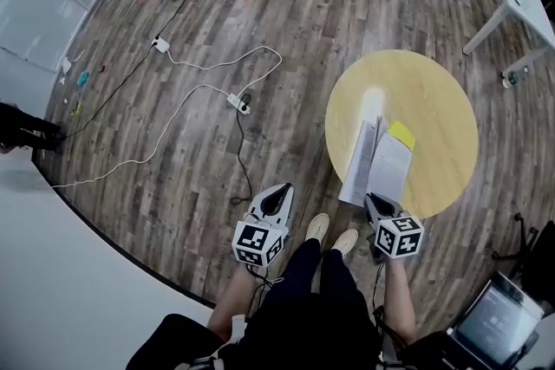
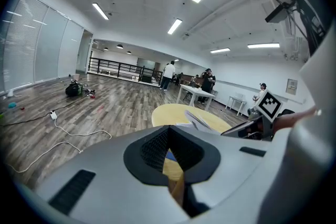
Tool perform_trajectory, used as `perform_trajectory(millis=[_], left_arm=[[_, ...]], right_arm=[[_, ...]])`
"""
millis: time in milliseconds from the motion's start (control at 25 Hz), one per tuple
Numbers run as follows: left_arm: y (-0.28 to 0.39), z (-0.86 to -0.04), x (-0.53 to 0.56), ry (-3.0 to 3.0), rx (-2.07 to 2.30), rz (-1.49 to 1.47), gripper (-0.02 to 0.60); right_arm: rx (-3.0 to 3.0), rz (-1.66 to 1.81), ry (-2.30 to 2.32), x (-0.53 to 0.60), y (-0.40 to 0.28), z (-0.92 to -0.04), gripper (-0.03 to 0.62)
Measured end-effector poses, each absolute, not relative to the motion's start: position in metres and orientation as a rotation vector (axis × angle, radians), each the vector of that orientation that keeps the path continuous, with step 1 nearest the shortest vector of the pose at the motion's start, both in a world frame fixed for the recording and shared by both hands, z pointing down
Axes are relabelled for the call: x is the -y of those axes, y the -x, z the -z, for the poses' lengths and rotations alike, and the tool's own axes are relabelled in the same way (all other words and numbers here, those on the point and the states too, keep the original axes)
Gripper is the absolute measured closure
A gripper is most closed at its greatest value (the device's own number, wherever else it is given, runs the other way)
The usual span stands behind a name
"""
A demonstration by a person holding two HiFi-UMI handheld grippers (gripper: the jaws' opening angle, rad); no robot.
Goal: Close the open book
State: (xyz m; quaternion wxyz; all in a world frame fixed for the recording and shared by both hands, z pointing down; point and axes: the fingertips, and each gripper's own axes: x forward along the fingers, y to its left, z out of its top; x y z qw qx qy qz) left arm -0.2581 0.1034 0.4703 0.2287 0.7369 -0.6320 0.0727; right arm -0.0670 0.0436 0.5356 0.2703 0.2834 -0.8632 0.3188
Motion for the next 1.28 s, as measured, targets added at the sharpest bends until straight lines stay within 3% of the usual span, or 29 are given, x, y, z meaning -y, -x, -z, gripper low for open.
perform_trajectory(millis=[1280], left_arm=[[0.282, -0.548, -0.106, -1.87, 1.696, -0.194, 0.583]], right_arm=[[2.211, -0.937, -0.643, -0.044, 0.103, -0.612, 0.574]])
